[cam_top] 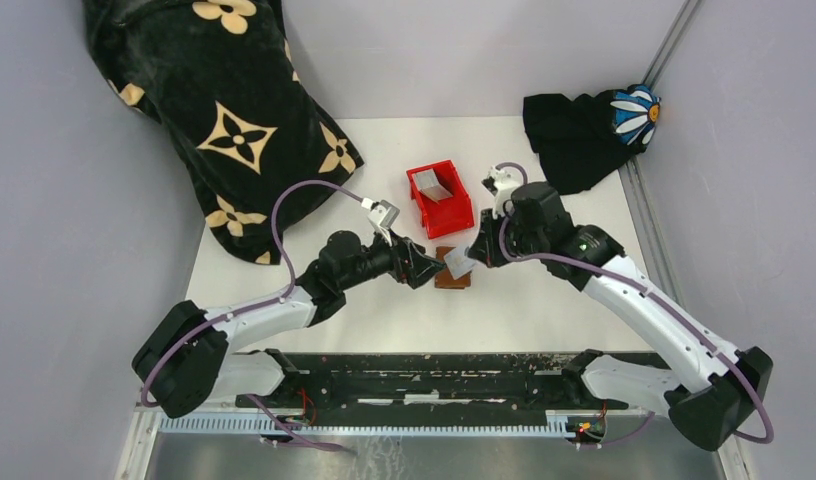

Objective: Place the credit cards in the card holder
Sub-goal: Pick up the credit card from the storage box.

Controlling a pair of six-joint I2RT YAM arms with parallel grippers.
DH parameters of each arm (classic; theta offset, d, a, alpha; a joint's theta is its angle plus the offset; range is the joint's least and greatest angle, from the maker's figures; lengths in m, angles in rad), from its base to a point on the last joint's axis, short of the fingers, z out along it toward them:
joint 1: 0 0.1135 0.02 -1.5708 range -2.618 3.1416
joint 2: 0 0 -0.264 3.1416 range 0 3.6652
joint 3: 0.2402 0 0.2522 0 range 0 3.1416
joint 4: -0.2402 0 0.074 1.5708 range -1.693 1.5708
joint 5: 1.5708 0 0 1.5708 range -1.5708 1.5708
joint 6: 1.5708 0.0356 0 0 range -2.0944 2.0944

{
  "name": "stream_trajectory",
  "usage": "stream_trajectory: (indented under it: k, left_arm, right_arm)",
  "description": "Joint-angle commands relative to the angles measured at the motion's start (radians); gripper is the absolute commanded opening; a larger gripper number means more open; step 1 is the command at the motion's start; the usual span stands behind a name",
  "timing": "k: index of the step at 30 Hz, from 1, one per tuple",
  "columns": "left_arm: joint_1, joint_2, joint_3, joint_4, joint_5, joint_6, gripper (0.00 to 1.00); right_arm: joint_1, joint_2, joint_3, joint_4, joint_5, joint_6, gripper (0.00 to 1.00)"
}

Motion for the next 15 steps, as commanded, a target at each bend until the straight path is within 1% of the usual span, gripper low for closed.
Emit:
stream_trajectory:
  k: [1, 7, 15]
  left_arm:
    - [-0.02, -0.042, -0.026, 0.079, 0.144, 0.065, 0.93]
    - [-0.022, -0.049, -0.038, 0.088, 0.199, 0.068, 0.95]
    - [-0.022, 0.032, -0.024, 0.098, 0.309, 0.078, 0.95]
  right_arm:
    - [0.012, -0.073, -0.077, 0.048, -0.116, 0.059, 0.01]
    - [0.012, -0.145, -0.148, 0.05, -0.188, 0.075, 0.01]
    - [0.012, -0.153, -0.188, 0.079, -0.278, 0.087, 0.01]
